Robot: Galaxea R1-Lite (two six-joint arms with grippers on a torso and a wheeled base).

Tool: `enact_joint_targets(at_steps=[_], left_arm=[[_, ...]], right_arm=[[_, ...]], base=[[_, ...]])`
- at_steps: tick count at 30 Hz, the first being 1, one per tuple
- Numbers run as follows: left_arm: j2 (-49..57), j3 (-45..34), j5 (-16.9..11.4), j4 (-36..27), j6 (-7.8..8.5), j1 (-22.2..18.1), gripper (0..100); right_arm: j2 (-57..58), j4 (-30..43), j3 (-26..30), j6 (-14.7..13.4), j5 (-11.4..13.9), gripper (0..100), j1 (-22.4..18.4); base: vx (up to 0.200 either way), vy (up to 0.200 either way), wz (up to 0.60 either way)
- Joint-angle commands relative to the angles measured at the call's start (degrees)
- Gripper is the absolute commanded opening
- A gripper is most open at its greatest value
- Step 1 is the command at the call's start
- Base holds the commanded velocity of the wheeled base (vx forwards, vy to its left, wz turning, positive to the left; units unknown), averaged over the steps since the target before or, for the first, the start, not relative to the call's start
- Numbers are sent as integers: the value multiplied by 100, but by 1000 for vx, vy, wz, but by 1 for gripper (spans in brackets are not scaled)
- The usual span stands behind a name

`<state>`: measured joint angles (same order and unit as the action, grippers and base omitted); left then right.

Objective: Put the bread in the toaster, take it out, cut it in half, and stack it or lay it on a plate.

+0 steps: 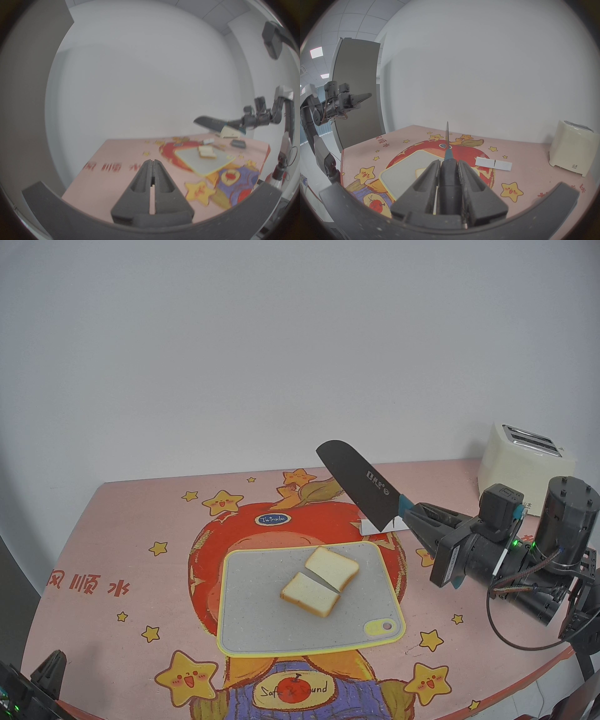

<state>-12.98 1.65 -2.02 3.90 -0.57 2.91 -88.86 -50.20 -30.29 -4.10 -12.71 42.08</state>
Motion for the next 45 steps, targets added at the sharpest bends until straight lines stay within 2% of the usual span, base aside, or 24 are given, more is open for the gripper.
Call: enact_joint_targets(at_steps=[1, 6, 13, 28, 37, 45], left_arm=[[1158, -156, 229, -416, 66, -283, 0], [1149, -156, 229, -434, 57, -283, 0], [1149, -156, 229, -434, 57, -283, 0], [1149, -156, 229, -434, 57, -283, 0], [1149, -156, 229, -434, 57, -283, 0], [1149, -156, 229, -434, 57, -283, 0]], right_arm=[[53, 2, -91, 40, -38, 0, -367], [44, 2, -117, 172, -196, 0, -719], [62, 2, -73, 190, -442, 0, -789], [387, 10, -135, 199, -451, 0, -833], [26, 2, -240, 172, -442, 0, -912], [97, -7, -3, 128, -416, 0, -1035]], base=[[0, 0, 0], [0, 0, 0], [0, 0, 0], [0, 0, 0], [0, 0, 0], [0, 0, 0]])
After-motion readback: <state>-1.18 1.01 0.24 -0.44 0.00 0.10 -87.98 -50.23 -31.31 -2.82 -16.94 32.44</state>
